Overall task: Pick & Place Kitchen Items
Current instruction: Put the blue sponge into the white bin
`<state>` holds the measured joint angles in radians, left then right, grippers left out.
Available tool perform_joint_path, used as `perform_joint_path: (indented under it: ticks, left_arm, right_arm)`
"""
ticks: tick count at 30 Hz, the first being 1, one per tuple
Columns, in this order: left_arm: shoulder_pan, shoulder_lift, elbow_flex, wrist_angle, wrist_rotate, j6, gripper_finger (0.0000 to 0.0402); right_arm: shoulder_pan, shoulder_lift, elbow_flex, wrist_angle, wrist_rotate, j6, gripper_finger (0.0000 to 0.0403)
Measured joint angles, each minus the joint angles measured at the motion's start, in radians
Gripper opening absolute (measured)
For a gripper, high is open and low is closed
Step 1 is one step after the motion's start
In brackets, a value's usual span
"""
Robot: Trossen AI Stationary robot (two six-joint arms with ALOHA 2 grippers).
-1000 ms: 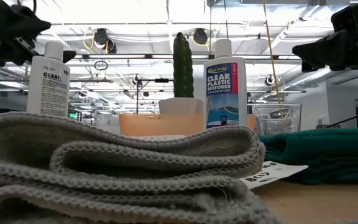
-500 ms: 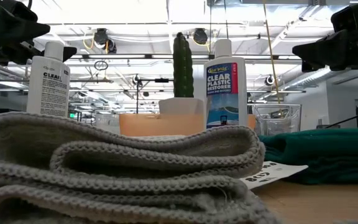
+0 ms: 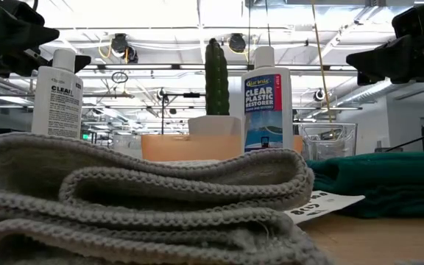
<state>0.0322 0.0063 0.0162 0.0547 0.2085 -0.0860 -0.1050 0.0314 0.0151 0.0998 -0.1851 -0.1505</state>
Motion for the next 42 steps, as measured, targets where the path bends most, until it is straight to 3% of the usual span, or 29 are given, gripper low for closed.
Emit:
perform_joint_path:
  ticks: [16,20,28,34,42]
  left_arm:
    - [0.000,0.000,0.000,0.000,0.000,0.000,0.0337]
    - [0.000,0.000,0.000,0.000,0.000,0.000,0.0337]
    - [0.000,0.000,0.000,0.000,-0.001,0.000,0.0337]
    - [0.000,0.000,0.000,0.001,-0.001,0.000,0.0337]
    - [0.000,0.000,0.000,0.001,0.000,0.000,0.0337]
  right_arm:
    - [0.000,0.000,0.000,0.000,0.000,0.010,0.0000]
    - [0.000,0.000,0.000,0.003,0.000,0.104,0.0000]
    - [0.001,0.000,0.000,0.116,-0.001,0.145,0.0000]
    - [0.001,0.000,0.000,0.113,0.000,0.306,0.0000]
    - [0.002,0.000,0.000,0.091,-0.003,0.395,0.0000]
